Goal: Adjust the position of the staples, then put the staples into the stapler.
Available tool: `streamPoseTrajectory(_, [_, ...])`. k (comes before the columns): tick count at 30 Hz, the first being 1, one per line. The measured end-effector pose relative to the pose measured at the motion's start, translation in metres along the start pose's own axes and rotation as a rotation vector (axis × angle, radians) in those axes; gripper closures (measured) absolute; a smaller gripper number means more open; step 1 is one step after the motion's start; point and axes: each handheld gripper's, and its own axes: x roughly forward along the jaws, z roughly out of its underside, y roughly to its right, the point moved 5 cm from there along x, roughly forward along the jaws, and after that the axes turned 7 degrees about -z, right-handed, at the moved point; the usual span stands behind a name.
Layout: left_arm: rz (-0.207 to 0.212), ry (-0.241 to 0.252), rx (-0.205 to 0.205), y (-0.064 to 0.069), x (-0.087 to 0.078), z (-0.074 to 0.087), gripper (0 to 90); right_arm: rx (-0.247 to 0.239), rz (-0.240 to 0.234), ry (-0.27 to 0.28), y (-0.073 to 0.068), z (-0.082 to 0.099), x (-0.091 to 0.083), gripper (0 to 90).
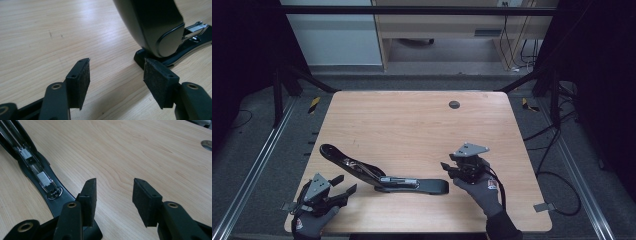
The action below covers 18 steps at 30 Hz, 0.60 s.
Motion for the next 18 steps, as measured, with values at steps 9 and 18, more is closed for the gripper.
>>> streamPoseTrajectory(9, [0.024,0.038,-0.016,0.006,-0.005,-0.009,36.4,0.056,0.065,0.045,0.003,0.028,-0.014,49.2])
streamPoseTrajectory(18, [0.040,0.071,-0.047,0.009,-0.010,-0.017,33.7,0.095,0.096,0.042,0.005,0.061,-0.016,46.2])
